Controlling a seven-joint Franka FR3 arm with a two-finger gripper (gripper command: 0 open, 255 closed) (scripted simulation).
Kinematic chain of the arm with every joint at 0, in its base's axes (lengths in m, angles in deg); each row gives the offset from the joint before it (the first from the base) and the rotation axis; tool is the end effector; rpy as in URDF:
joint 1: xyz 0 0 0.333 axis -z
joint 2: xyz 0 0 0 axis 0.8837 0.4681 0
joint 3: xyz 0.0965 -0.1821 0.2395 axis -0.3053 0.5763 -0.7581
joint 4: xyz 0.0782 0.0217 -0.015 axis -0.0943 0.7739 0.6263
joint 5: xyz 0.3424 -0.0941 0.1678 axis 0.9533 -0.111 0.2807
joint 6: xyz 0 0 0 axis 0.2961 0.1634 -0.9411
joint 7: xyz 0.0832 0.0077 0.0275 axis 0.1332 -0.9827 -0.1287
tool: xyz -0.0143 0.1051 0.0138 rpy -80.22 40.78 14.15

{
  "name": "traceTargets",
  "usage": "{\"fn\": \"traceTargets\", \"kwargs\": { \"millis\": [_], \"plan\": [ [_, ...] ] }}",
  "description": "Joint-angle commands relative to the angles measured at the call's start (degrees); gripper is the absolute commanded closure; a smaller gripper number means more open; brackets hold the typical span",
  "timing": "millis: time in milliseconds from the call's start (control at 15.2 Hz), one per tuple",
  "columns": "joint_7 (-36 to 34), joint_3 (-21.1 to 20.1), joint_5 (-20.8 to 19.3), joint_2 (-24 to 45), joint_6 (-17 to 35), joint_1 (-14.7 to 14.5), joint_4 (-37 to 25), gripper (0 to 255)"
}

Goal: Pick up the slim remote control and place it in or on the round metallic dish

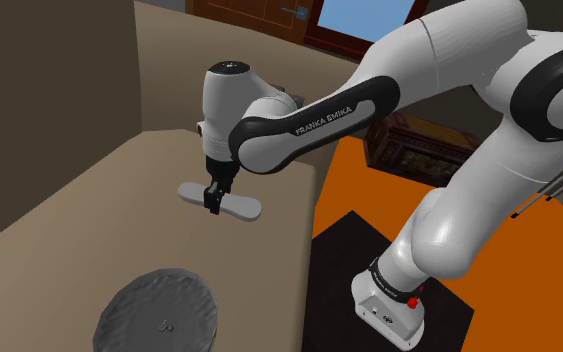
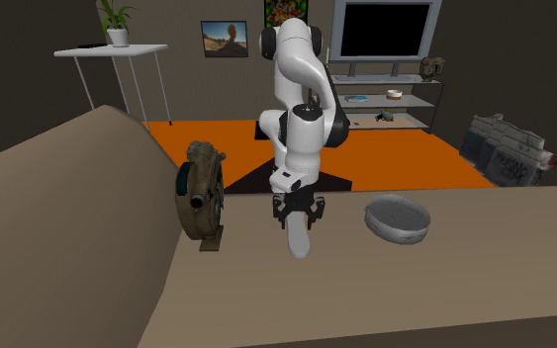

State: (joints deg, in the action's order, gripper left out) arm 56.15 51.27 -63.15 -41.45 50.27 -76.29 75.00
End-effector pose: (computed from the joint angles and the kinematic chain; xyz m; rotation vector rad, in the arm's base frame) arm 0.4118 0.3059 0.3596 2.9558 0.9295 -0.0039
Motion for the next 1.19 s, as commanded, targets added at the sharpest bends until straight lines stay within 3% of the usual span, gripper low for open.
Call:
{"fn": "traceTargets", "kwargs": {
  "millis": [0,1122],
  "plan": [
    [0.0,0.0,0.0,0.0,0.0,0.0,0.0,255],
    [2.5,0.6,2.9,-6.2,-13.0,0.0,-7.4,255]
  ]
}}
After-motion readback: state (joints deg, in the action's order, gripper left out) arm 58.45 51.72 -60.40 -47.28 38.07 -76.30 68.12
